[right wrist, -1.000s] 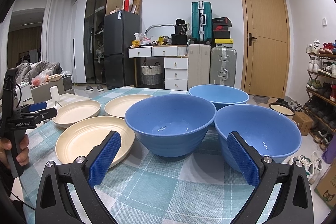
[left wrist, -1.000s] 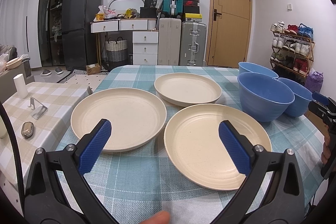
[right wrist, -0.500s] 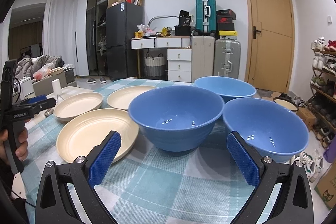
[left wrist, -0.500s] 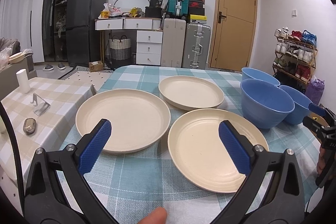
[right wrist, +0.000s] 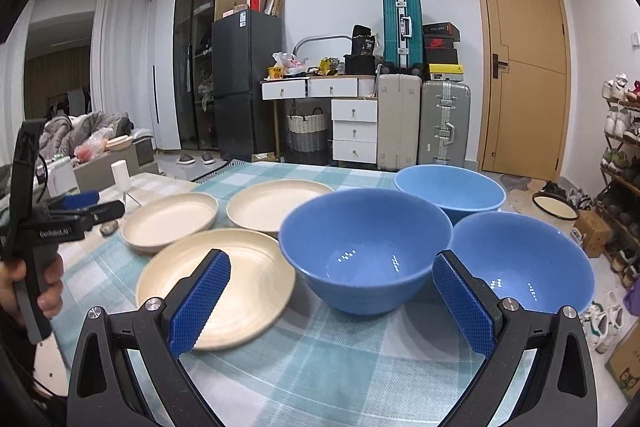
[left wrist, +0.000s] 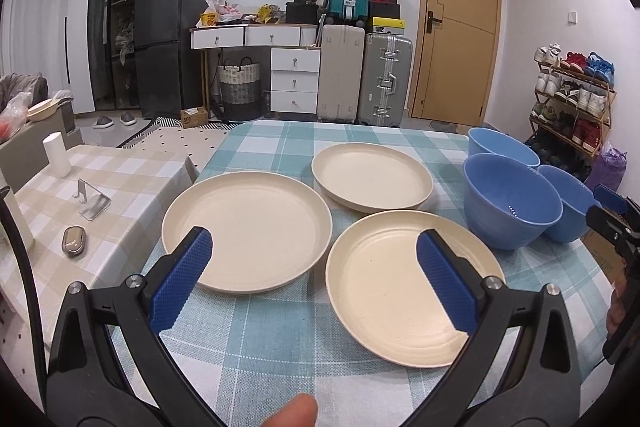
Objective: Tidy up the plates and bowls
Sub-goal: 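Move both tools forward to the rim of a large cream plate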
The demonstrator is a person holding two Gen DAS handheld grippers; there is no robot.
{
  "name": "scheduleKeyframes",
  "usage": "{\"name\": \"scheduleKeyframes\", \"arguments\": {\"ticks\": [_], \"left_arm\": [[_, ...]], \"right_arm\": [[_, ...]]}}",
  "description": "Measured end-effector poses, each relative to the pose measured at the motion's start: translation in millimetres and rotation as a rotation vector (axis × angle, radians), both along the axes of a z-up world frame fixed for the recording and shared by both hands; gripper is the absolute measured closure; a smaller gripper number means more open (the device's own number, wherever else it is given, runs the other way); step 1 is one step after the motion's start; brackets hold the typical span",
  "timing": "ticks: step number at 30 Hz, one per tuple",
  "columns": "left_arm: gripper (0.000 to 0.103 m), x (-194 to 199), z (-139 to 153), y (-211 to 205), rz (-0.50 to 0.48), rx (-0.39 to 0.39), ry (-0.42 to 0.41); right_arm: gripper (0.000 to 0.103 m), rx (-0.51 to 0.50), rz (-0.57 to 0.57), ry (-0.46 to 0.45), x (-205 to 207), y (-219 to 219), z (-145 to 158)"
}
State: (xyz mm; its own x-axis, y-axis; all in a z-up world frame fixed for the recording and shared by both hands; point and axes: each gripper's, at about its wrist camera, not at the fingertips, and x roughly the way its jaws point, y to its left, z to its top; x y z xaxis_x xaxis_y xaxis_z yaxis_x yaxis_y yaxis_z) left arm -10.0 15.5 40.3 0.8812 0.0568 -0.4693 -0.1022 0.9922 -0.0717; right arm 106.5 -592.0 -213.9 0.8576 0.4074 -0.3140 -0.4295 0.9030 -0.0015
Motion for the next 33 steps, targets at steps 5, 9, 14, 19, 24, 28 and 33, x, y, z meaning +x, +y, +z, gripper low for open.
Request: {"name": "scheduleKeyframes", "arguments": {"ticks": [5, 9, 14, 19, 24, 28, 33], "left_arm": [[0.001, 1, 10, 5, 0.031, 0.034, 0.023], [0.001, 5, 15, 12, 0.054, 0.035, 0.046], [0.001, 12, 21, 25, 0.067, 0.004, 0.059], [0.001, 19, 27, 35, 0.076, -0.009, 0.056], [0.001, 28, 33, 43, 0.091, -0.025, 0.056], [0.001, 38, 37, 51, 0.089, -0.044, 0.056], [0.001, 47, 39, 64, 0.101, -0.060, 0.059]], "right_arm": [[0.000, 0.023, 0.026, 0.010, 4, 16, 19], [0.000, 0.025, 0.052, 0.029, 8, 31, 32], [0.000, 0.006, 0.065, 0.036, 15, 50, 42], [0.000, -0.017, 0.087, 0.050, 26, 72, 52], [0.000, -0.026, 0.112, 0.078, 41, 94, 62], [0.000, -0.044, 0.124, 0.108, 58, 112, 66], [0.000, -0.061, 0.142, 0.139, 73, 132, 64]]}}
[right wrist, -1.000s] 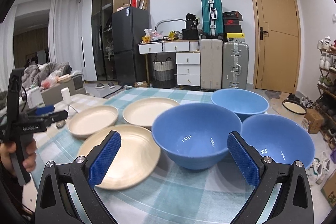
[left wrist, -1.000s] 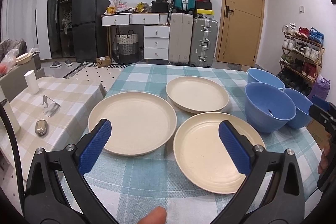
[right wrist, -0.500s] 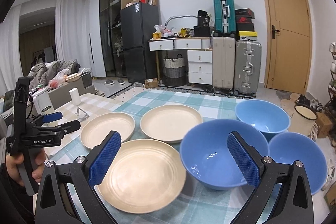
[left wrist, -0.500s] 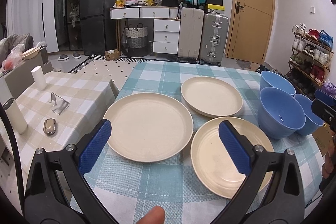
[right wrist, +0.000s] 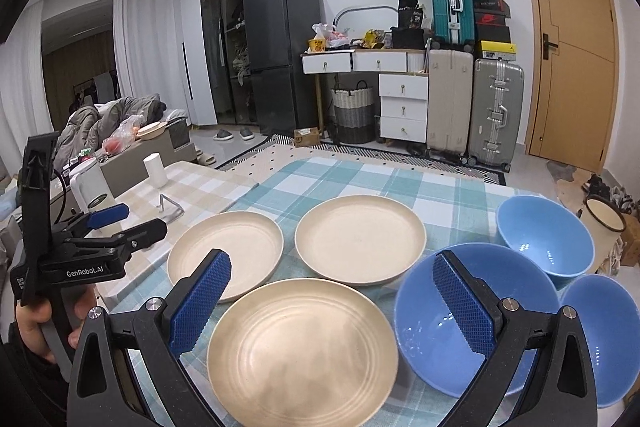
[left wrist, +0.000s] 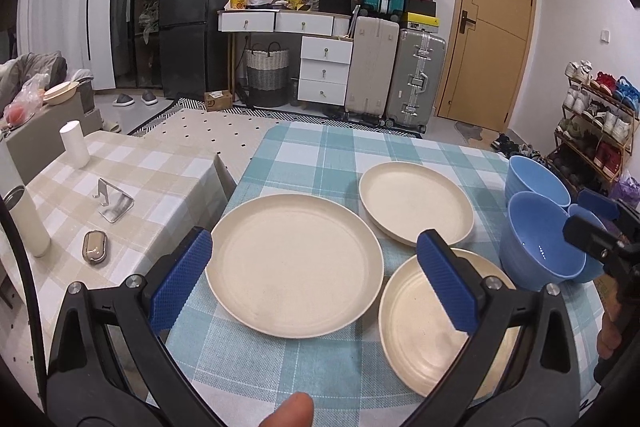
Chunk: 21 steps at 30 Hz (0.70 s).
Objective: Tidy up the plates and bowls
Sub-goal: 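Move both tools forward to the rim of a large cream plate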
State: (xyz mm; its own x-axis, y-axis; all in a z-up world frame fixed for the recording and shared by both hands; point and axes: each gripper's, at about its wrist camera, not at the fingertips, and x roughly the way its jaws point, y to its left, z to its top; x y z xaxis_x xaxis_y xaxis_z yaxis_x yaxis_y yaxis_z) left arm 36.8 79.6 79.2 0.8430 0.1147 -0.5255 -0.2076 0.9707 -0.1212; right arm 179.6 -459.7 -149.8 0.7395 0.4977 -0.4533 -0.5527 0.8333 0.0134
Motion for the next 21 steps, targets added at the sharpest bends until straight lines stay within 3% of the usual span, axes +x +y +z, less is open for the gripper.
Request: {"name": "scheduleKeyframes", "arguments": {"ticks": [15, 21], "left_arm": [[0.001, 36, -26, 40, 0.055, -0.008, 0.069], [0.001, 47, -44, 50, 0.064, -0.003, 0.102]], "right_arm": [[0.001, -0.038, 0.063, 0.055, 41, 62, -20], [0.006, -0.065, 0.091, 0.072, 54, 88, -26]]}}
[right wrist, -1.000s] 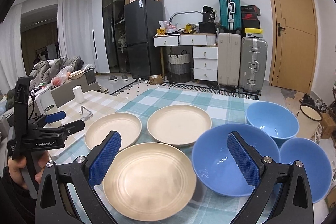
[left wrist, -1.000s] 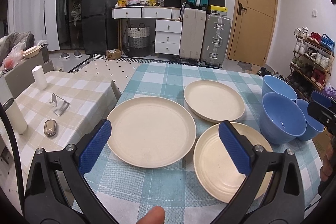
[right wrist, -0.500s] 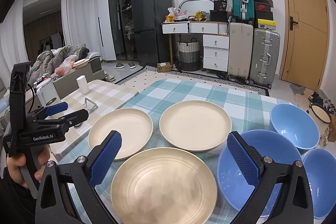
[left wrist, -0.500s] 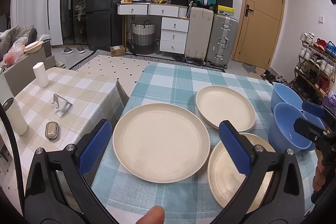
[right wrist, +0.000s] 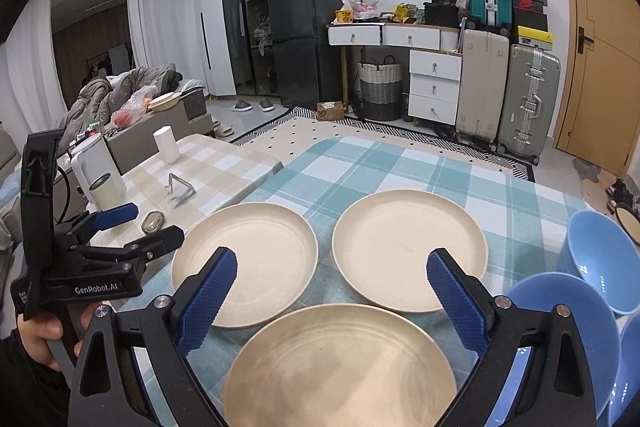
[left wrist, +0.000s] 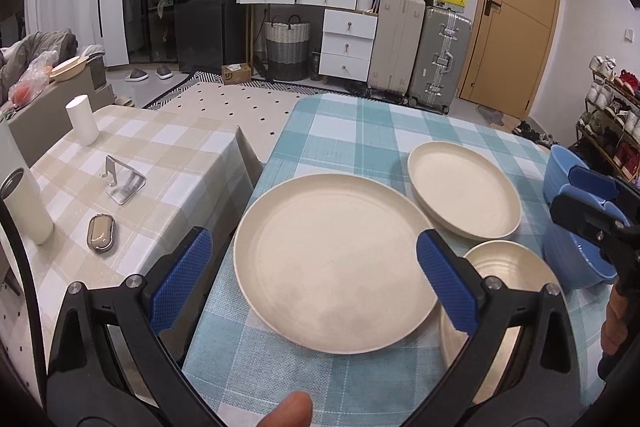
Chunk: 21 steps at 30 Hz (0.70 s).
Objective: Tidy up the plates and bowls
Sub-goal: 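Move both tools forward to the rim of a large cream plate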
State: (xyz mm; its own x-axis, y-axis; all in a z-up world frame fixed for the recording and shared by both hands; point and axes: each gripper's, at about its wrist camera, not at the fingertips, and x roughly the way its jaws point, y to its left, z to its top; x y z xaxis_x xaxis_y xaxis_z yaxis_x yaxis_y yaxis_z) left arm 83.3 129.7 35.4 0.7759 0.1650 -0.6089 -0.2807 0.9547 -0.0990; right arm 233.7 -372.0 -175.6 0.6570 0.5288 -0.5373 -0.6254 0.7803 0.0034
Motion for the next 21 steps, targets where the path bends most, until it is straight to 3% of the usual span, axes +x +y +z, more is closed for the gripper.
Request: {"name": "scheduleKeyframes", "arguments": {"ticks": [4, 11, 13, 15, 21], "left_arm": [[0.001, 8, -16, 9, 0.009, -0.015, 0.028], [0.001, 18, -43, 26, 0.027, -0.054, 0.098], [0.005, 22, -51, 32, 0.030, -0.071, 0.113], [0.017, 25, -59, 38, 0.024, -0.093, 0.131], [0.026, 32, -77, 48, 0.016, -0.127, 0.177]], "right_arm": [[0.012, -0.009, 0.016, 0.037, 16, 18, -10], [0.015, -0.041, 0.033, 0.092, 35, 39, -34], [0.015, -0.051, 0.036, 0.109, 42, 45, -43], [0.019, -0.058, 0.043, 0.126, 47, 49, -49], [0.024, -0.083, 0.063, 0.175, 63, 66, -71]]}}
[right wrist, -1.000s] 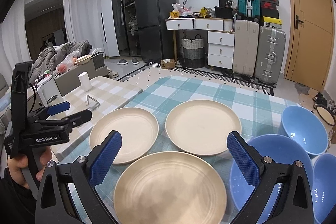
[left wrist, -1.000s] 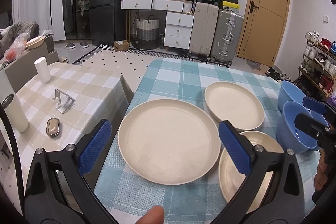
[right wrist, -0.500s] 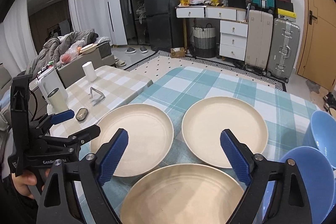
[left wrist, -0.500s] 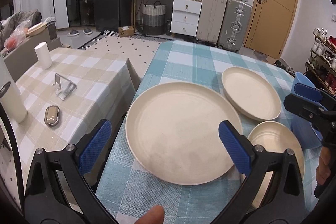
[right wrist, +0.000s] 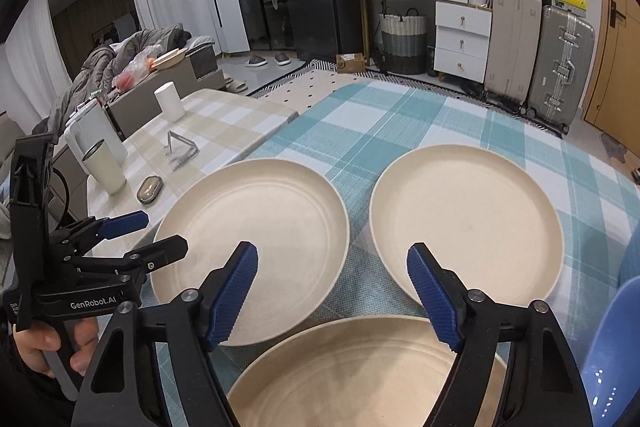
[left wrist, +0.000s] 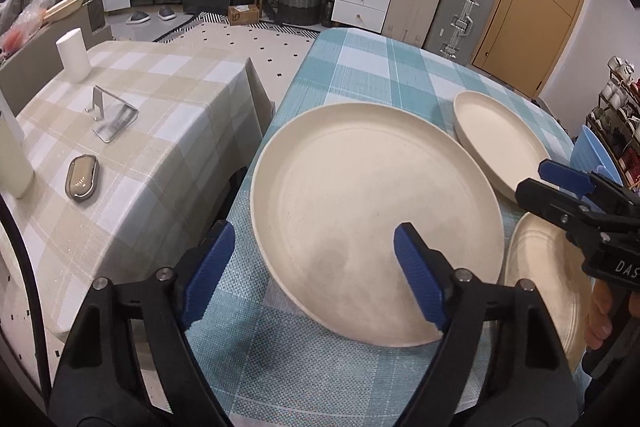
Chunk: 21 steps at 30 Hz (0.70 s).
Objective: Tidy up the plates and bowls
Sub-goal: 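Move both tools forward to the rim of a large cream plate, then close the left tool on the plate rim while the right tool grips its rim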
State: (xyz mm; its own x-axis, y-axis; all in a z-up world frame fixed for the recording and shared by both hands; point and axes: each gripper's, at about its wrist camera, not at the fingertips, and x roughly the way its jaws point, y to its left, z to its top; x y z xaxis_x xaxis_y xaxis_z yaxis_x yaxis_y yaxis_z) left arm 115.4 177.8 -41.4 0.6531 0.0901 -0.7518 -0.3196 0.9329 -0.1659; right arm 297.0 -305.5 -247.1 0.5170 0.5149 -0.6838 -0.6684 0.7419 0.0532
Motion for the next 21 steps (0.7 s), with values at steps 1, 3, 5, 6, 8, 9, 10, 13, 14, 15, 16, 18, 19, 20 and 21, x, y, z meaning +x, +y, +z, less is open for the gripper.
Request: {"name": "scheduleKeyframes", "arguments": {"ticks": [1, 3, 5, 6, 8, 9, 10, 13, 14, 15, 16, 18, 19, 20, 21], "left_arm": [[0.026, 1, -3, 1, -0.002, -0.006, 0.004], [0.026, 1, -5, 1, -0.002, -0.009, 0.011], [0.026, 3, -9, 1, 0.001, -0.008, 0.025], [0.027, 4, -12, 2, 0.003, -0.008, 0.029], [0.030, 6, -14, 2, 0.002, -0.015, 0.039], [0.030, 6, -15, 2, 0.001, -0.018, 0.042], [0.031, 6, -16, 3, 0.001, -0.021, 0.042], [0.032, 6, -16, 3, -0.001, -0.026, 0.045], [0.034, 6, -17, 4, -0.002, -0.029, 0.045], [0.035, 5, -17, 3, -0.002, -0.031, 0.048], [0.036, 5, -17, 3, 0.000, -0.031, 0.050], [0.040, 5, -19, 3, 0.002, -0.033, 0.055], [0.042, 5, -19, 4, 0.002, -0.036, 0.057], [0.044, 4, -19, 4, 0.003, -0.038, 0.057], [0.046, 4, -19, 5, 0.005, -0.039, 0.057]], "right_arm": [[0.026, -0.001, 0.005, 0.013, 2, 3, -3], [0.027, -0.004, 0.013, 0.027, 5, 8, -8], [0.029, -0.007, 0.018, 0.044, 9, 13, -14], [0.031, -0.007, 0.022, 0.055, 11, 15, -17], [0.033, -0.013, 0.024, 0.068, 13, 20, -23], [0.035, -0.013, 0.026, 0.074, 12, 21, -24], [0.038, -0.015, 0.029, 0.081, 13, 22, -26], [0.043, -0.021, 0.022, 0.108, 17, 26, -32], [0.045, -0.018, 0.023, 0.115, 18, 27, -34], [0.047, -0.017, 0.022, 0.119, 20, 29, -35], [0.047, -0.018, 0.019, 0.121, 20, 29, -36], [0.048, -0.021, 0.017, 0.130, 23, 32, -39], [0.051, -0.020, 0.015, 0.136, 24, 32, -39], [0.052, -0.020, 0.014, 0.141, 24, 33, -41], [0.052, -0.019, 0.014, 0.142, 24, 33, -41]]}}
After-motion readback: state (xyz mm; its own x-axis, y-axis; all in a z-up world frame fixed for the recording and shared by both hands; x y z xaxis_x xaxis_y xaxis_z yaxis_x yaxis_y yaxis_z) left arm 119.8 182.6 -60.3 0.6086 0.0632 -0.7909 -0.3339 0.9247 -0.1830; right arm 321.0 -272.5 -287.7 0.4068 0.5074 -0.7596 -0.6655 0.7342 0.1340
